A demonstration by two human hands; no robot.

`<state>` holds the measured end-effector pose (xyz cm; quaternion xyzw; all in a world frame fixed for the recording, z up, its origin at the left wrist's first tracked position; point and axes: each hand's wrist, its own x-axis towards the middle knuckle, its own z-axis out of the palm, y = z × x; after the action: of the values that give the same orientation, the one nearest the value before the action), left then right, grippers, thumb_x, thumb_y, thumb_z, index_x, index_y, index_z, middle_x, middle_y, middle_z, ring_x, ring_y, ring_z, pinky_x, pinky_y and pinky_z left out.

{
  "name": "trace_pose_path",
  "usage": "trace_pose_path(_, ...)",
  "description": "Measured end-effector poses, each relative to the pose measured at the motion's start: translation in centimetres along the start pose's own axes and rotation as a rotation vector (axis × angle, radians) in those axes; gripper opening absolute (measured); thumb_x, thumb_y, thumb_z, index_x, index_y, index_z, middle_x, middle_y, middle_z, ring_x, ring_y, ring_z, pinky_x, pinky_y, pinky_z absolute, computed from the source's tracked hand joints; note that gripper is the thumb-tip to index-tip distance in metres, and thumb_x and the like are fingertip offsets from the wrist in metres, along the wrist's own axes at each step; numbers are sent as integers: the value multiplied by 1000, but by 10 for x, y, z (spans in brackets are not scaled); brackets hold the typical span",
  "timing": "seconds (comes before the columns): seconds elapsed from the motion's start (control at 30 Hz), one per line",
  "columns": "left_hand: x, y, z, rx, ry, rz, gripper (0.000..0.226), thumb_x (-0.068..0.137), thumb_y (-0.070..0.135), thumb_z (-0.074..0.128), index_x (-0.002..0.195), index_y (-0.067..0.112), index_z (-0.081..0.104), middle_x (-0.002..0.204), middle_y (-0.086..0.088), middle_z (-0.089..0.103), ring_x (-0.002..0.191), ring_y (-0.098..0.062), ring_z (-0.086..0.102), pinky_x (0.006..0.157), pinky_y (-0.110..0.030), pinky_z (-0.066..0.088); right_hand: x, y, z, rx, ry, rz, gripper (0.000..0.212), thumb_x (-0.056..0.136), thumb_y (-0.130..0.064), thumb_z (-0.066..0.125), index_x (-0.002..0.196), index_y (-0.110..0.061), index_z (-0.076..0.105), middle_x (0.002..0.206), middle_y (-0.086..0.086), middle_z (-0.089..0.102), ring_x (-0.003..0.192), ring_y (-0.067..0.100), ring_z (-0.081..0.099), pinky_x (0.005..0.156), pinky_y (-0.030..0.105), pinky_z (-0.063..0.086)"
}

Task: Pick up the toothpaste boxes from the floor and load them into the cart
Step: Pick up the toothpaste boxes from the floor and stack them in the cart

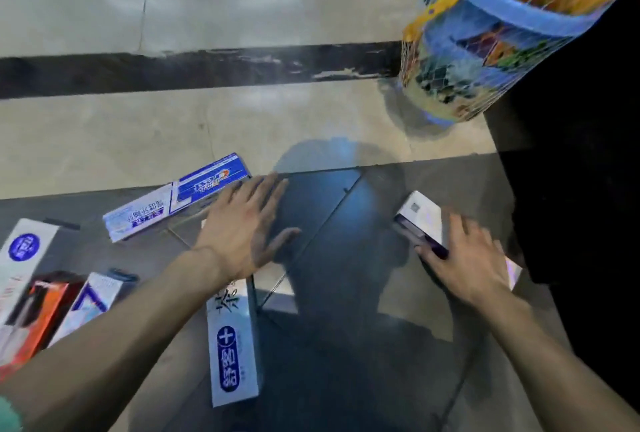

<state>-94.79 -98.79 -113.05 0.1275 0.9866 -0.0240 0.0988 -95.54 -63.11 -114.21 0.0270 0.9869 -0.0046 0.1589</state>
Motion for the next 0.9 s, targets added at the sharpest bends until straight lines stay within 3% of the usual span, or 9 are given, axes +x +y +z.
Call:
trace_pose_path(0.13, -17, -1, 4, -69, 28, -107, 83, 94, 70, 26, 151, 12, 41, 156, -9, 43, 141, -29, 41, 114, -47, 35, -6, -1, -1, 89, 33, 11, 67, 88, -53, 64, 144, -23, 41, 124, 19, 57, 107, 44, 54, 90, 50, 47)
trace_pose_path(0.27, -44, 3, 8, -155, 67, -249, 80, 95, 68, 28, 149, 12, 43, 152, -9, 47, 136, -30, 45, 111, -46, 37, -21, -27, -1, 260, -2, 15, 71, 93, -55, 58, 153, -27, 33, 129, 16, 52, 122, 39, 49, 95, 47, 45)
trace_pose_path(0.37, -58, 0, 16, -228, 104, -344, 80, 95, 67, 33, 151, 10, 38, 151, -12, 45, 137, -31, 42, 114, -46, 37, -31, -56, 3, 501, -17, 12, 74, 93, -56, 55, 156, -26, 30, 133, 16, 51, 127, 35, 46, 102, 46, 41)
trace_pose_path(0.47, -70, 1, 20, -430, 179, -449, 79, 94, 61, 54, 150, 9, 34, 148, -15, 43, 135, -31, 40, 113, -44, 35, -39, -84, 1, 826, -35, -53, 67, 96, -47, 61, 154, -24, 38, 147, 3, 51, 136, 21, 46, 112, 36, 35)
trace_pose_path(0.57, -83, 7, 23, -613, 179, -605, 89, 86, 61, 67, 150, 12, 31, 141, -14, 44, 131, -31, 40, 110, -45, 37, -48, -112, -6, 1236, -128, 4, 39, 96, -45, 62, 132, -37, 54, 123, -13, 66, 103, -3, 64, 91, 28, 50)
trace_pose_path(0.63, -92, 15, 25, -693, 114, -738, 87, 82, 66, 67, 144, 11, 39, 129, -12, 48, 123, -30, 43, 105, -45, 39, -52, -126, -11, 1412, -209, 125, 24, 97, -45, 60, 115, -29, 62, 97, -4, 71, 73, 2, 67, 69, 26, 52)
trace_pose_path(0.73, -102, 30, 28, -774, -35, -877, 82, 81, 67, 66, 129, 3, 49, 121, -14, 49, 117, -32, 47, 101, -43, 42, -62, -136, -15, 1640, -399, 212, 38, 98, -45, 57, 109, -10, 66, 83, 8, 70, 64, 14, 64, 61, 29, 54)
trace_pose_path(0.83, -105, 39, 26, -801, -59, -882, 72, 81, 63, 69, 119, 4, 50, 114, -13, 51, 107, -31, 50, 95, -43, 45, -73, -138, -15, 1711, -583, 144, 70, 81, -61, 68, 122, -6, 63, 103, 24, 72, 82, 29, 69, 69, 37, 58)
trace_pose_path(0.9, -102, 38, 21, -837, -20, -870, 60, 82, 57, 69, 113, 9, 52, 107, -11, 57, 99, -30, 55, 87, -42, 49, -80, -139, -16, 1720, -628, 101, 80, 69, -56, 81, 126, -4, 60, 114, 29, 68, 86, 32, 69, 69, 38, 58)
